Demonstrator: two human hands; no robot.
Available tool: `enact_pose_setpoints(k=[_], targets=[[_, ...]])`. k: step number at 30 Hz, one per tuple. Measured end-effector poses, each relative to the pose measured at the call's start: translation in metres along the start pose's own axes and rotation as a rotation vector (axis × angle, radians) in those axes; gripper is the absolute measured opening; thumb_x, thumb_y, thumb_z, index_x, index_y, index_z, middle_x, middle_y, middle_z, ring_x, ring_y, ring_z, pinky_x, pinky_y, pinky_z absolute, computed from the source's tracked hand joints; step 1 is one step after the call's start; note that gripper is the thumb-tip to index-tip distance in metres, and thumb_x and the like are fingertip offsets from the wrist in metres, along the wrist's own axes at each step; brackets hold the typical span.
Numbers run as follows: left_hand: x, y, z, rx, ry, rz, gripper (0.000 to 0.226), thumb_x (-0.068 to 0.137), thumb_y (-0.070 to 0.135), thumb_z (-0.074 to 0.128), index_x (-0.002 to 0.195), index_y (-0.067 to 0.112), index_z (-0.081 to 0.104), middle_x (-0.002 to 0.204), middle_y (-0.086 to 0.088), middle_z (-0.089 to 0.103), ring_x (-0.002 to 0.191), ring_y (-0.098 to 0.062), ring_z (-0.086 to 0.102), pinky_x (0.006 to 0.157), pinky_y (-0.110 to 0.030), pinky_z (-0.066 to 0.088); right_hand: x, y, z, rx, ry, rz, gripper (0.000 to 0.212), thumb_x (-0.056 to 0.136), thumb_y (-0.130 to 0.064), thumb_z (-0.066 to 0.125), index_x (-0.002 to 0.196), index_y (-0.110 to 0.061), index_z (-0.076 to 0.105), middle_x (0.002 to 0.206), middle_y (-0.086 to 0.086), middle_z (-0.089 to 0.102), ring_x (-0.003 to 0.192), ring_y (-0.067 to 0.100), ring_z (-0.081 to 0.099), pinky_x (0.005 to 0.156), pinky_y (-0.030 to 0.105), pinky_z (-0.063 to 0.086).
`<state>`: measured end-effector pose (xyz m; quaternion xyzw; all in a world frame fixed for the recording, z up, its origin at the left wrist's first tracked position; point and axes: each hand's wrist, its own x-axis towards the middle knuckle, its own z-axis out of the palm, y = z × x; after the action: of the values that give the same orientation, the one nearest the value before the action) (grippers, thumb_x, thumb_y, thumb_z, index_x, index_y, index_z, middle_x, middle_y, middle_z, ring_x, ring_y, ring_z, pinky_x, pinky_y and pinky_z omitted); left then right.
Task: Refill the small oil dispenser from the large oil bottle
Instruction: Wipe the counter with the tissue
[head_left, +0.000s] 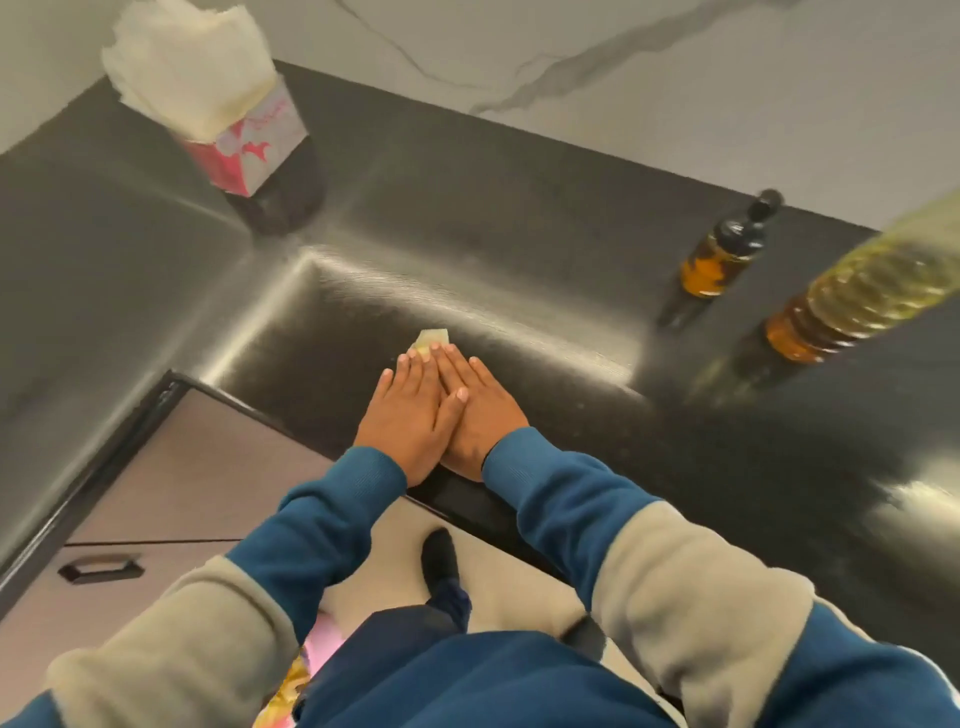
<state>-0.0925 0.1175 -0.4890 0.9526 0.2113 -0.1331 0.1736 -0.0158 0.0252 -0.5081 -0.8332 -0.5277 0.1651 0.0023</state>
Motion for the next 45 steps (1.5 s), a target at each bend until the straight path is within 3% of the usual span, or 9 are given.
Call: enact_pose_setpoints(k=[14,31,39,45], targets=[[-0.006,0.214,0.063,0.145,-0.13,0.371,0.07,0.105,0.05,0.01,0.159,0.008,-0.003,0.167,-0.014,0.001,0.155,-0.023,-0.003,0.125,-0.036,-0.005,-0.184,0.135,0.034,0.015,0.04,0.406,0.086,0.095,-0.055,0.028,0.154,-0.015,-0.02,0.163,0.009,-0.021,0.151,0.023,-0.017,0.124,0.041,-0.002],[-0.03,0.411,0.137,0.228,-0.204,0.758,0.071,0.105,0.051,0.014,0.159,0.004,0.009,0.166,-0.018,0.009,0.155,-0.027,0.004,0.126,-0.039,0.0,-0.368,0.224,0.062,0.089,0.04,0.846,0.084,0.097,-0.053,0.026,0.154,-0.013,-0.02,0.164,0.01,-0.02,0.151,0.025,-0.016,0.124,0.041,-0.003],[-0.072,0.393,0.142,0.33,-0.218,0.878,0.076,0.103,0.054,0.012,0.157,0.0,0.011,0.165,-0.02,0.013,0.155,-0.03,0.006,0.126,-0.041,0.0,-0.398,0.175,0.078,0.12,0.088,0.87,0.085,0.088,-0.058,0.009,0.153,-0.01,-0.02,0.164,0.017,-0.013,0.152,0.032,-0.012,0.124,0.044,0.0],[-0.073,0.319,0.115,0.316,-0.219,0.828,0.081,0.098,0.057,0.002,0.158,0.003,0.008,0.166,-0.017,0.011,0.155,-0.027,0.004,0.125,-0.039,-0.002,-0.348,0.127,0.071,0.184,0.145,0.769,0.095,0.095,-0.057,0.042,0.155,-0.009,-0.013,0.163,0.016,-0.014,0.151,0.032,-0.013,0.124,0.046,0.003]])
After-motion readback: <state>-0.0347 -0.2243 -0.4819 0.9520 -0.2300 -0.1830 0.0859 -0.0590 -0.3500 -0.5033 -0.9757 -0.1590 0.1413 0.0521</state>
